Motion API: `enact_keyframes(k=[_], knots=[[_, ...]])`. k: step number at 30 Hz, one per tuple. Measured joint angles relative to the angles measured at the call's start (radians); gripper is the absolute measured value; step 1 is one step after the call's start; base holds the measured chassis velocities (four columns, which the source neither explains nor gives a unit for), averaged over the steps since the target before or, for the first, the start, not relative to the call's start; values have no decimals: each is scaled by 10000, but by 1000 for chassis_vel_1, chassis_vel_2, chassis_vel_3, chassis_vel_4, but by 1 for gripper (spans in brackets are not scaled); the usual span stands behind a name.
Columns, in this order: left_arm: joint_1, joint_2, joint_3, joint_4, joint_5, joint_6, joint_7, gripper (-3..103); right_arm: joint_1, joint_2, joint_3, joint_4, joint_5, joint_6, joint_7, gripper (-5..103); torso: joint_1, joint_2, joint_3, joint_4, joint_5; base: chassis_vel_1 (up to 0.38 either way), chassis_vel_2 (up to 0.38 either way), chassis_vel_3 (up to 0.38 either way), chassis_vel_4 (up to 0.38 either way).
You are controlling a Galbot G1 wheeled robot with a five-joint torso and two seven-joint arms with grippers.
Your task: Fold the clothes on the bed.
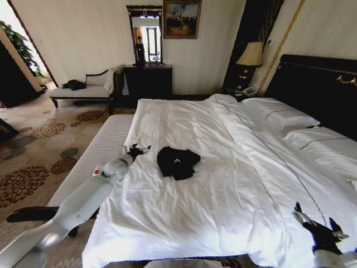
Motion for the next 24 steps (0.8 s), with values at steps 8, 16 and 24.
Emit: enact_keyframes(k=[8, 16, 24], knots=[[-1538, -1140, 971, 1880, -341, 917, -503, 100, 202, 47, -264, -330, -140, -8, 43, 100, 0, 0, -1, -2, 4, 0, 0, 0, 0], [-1892, -1781, 1132, 3078, -491, 1759, -1044, 100, 211, 29, -259, -425, -125, 6, 63, 100, 0, 1, 0, 0, 0, 0, 0, 0, 0], [-1985, -2392, 1238, 3576, -383, 1814, -1179, 100, 208, -87, -152, -444, 31, 17, 110, 100, -2, 1, -1, -2, 1, 0, 0, 0, 0]])
